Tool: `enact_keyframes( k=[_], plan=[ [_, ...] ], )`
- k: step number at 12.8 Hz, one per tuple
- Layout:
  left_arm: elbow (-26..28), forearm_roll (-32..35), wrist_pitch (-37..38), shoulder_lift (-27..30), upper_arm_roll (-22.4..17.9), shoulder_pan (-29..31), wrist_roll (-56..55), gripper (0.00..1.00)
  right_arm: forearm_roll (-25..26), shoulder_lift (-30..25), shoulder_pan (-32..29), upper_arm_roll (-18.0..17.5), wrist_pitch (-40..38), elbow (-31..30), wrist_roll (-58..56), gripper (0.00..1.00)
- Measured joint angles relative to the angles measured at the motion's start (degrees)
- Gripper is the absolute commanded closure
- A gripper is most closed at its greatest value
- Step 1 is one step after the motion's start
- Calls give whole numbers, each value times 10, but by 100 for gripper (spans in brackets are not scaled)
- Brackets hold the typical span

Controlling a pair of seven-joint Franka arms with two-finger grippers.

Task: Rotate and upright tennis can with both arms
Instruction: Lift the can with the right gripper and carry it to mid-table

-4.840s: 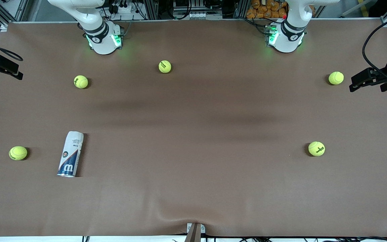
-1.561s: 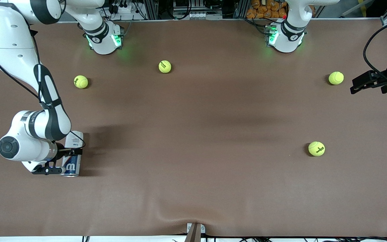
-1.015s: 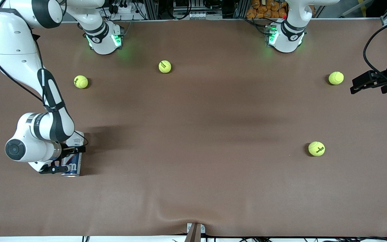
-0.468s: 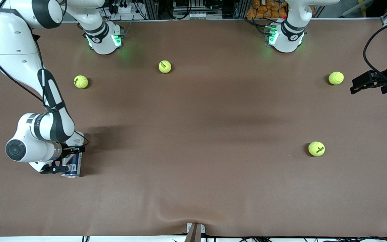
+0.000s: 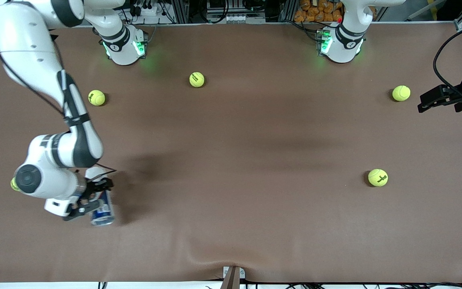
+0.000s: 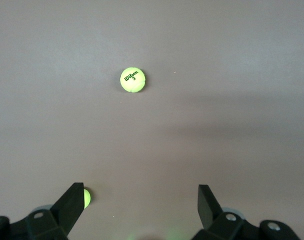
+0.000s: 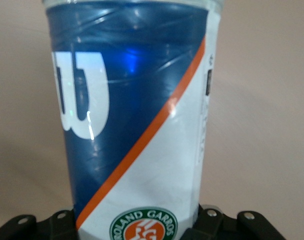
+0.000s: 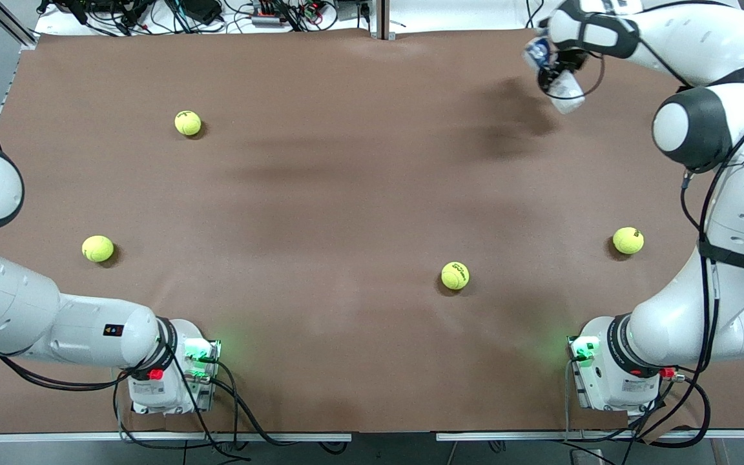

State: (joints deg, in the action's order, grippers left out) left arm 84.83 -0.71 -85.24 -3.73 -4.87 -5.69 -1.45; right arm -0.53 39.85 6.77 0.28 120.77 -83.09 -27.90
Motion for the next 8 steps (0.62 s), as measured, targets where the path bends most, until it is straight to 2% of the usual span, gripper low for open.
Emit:
enact_keyframes(
  k=[5, 8],
  plan=[
    [0, 0, 0, -1, 0, 0, 0, 0, 10, -22, 184, -2, 6, 1, -174, 34],
    [0, 0, 0, -1, 0, -1, 0, 0, 57, -19, 277, -1, 23, -8, -196, 33]
  ],
)
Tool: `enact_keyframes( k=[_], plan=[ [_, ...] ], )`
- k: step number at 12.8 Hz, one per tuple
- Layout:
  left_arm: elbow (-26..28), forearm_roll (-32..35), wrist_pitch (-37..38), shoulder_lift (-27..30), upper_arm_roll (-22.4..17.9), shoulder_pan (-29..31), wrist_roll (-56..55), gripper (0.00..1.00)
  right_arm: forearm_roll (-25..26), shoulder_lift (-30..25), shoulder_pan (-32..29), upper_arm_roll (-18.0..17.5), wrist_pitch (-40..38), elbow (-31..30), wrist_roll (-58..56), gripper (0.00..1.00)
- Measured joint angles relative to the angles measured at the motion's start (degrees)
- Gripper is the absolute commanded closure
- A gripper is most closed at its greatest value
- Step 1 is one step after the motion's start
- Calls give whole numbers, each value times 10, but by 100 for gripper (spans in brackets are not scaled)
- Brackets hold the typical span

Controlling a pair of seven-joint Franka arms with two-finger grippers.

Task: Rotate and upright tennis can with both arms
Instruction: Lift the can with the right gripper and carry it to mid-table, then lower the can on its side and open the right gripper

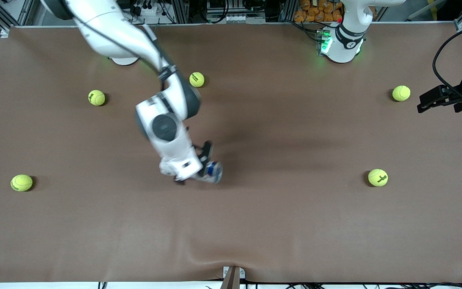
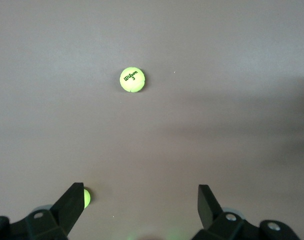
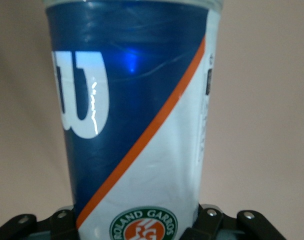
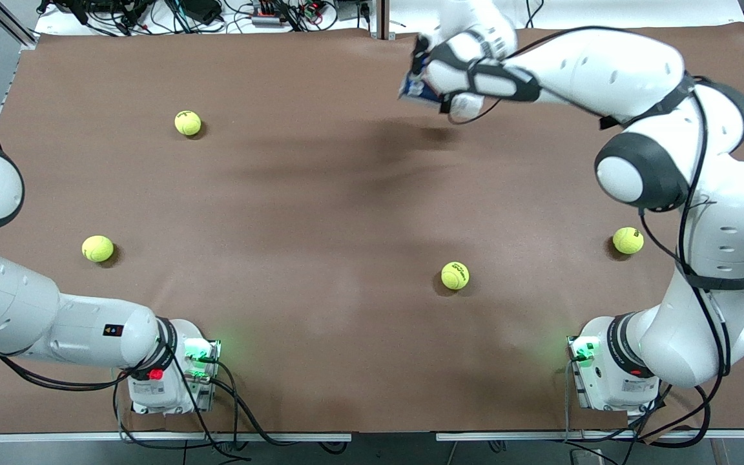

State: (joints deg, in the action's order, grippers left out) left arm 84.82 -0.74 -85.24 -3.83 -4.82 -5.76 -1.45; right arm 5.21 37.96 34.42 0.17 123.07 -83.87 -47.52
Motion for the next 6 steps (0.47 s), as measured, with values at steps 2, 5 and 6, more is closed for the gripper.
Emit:
enact_keyframes(
  k=[2, 5, 6],
  plan=[
    [0, 0, 0, -2, 0, 0, 0, 0, 32, 10, 43, 1, 8, -9, -4, 32],
    [0, -1, 0, -4, 0, 0, 0, 0, 74, 42, 74, 3, 38, -14, -4, 31],
    [0, -2, 0, -6, 0, 0, 0, 0, 77, 54, 74, 5, 45, -13, -4, 29]
  ],
)
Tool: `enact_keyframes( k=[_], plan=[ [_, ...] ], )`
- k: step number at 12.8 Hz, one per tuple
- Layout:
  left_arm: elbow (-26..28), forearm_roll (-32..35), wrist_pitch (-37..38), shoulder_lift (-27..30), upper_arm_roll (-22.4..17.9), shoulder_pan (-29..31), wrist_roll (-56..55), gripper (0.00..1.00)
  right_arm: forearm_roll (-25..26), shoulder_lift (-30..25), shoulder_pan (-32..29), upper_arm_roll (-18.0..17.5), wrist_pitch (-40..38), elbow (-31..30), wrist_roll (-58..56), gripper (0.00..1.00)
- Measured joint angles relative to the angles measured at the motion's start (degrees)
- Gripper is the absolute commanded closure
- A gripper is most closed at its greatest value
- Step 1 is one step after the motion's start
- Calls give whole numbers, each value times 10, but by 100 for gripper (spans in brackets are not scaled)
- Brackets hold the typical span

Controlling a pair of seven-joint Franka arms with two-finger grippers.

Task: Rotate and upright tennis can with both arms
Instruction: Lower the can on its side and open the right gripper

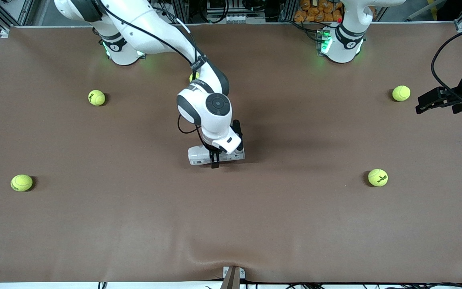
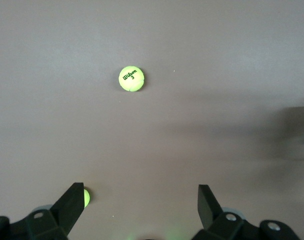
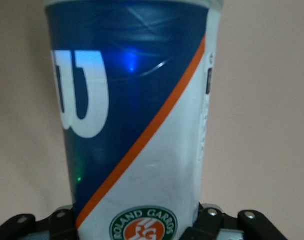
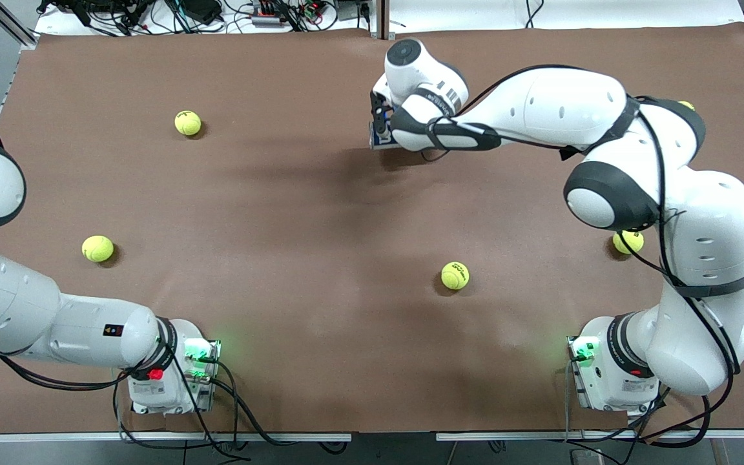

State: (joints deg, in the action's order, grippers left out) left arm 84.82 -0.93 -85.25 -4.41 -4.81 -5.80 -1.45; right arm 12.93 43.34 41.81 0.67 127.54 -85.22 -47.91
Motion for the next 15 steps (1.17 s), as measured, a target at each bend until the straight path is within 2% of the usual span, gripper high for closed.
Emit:
enact_keyframes(
  k=[3, 4, 5, 6, 11, 13, 15],
  plan=[
    [0, -7, 0, -5, 0, 1, 2, 0, 1, 15, -4, 10, 14, 0, 2, 29],
    [0, -7, 0, -6, 0, 1, 5, 0, 1, 17, -5, 11, 14, 0, 8, 24],
    [0, -8, 0, -7, 0, 1, 10, 0, 1, 21, -5, 11, 18, 0, 22, 8],
    [0, -8, 0, -8, 0, 1, 15, 0, 1, 25, -5, 11, 29, 0, 39, 0],
    [0, -8, 0, -16, -1, 2, 17, 0, 1, 27, -1, 8, 41, 6, 63, 0],
    [0, -16, 0, -18, -1, 2, 19, 0, -3, 4, -1, 6, 14, 14, 68, 0],
    [1, -47, 0, -24, -1, 5, 46, 0, -40, -36, -1, 4, -26, 19, 71, 0]
  ],
)
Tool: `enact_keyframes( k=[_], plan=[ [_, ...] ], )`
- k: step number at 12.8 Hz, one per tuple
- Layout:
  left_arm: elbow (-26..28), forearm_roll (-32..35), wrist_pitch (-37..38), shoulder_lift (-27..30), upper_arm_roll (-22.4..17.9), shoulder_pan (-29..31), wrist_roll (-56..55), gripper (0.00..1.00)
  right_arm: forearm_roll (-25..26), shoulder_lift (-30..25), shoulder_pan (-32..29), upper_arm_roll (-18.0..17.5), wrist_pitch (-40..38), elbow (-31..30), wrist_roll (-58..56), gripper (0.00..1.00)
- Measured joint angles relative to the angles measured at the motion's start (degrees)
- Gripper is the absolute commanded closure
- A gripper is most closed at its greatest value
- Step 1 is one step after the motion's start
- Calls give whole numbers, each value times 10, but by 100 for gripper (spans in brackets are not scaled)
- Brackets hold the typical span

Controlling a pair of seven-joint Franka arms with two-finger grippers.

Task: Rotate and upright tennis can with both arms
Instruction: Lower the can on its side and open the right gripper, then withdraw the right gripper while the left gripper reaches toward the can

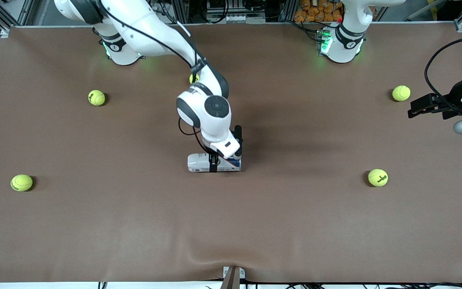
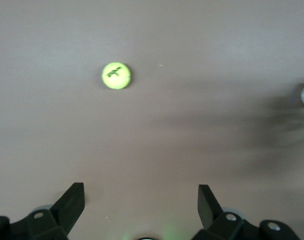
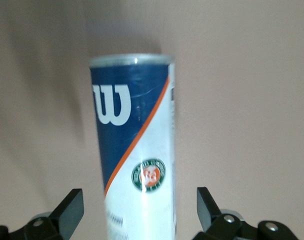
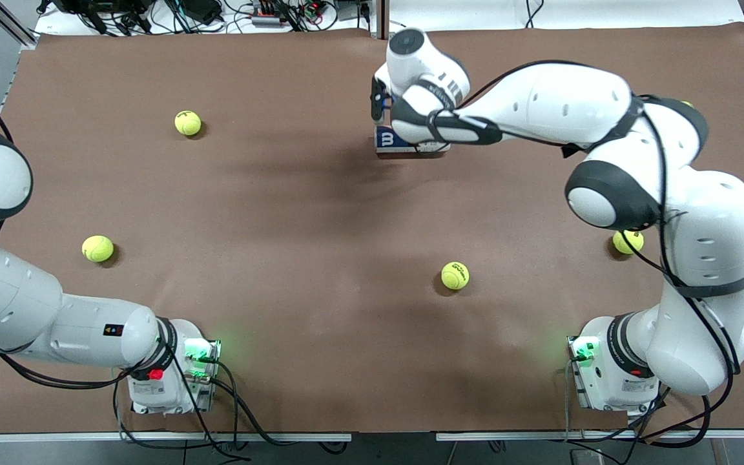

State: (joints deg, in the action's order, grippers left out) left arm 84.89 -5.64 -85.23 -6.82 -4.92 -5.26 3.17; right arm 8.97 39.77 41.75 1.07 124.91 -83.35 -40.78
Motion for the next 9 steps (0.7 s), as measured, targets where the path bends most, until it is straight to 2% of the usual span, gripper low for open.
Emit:
enact_keyframes(
  k=[2, 4, 6, 9],
  plan=[
    [1, -53, 0, -16, -1, 17, 26, 0, -36, -43, -4, 4, -42, 2, 3, 0],
    [1, -100, 0, -37, -3, 32, 37, 0, -42, -83, -27, 9, -80, 3, 40, 0],
    [1, -127, 0, -50, -2, 33, 38, 0, -42, -113, -77, 11, -94, 3, 87, 0],
    [1, -165, 0, -69, 2, 27, 37, 0, -42, -153, -187, 16, -102, 3, 109, 0]
  ],
)
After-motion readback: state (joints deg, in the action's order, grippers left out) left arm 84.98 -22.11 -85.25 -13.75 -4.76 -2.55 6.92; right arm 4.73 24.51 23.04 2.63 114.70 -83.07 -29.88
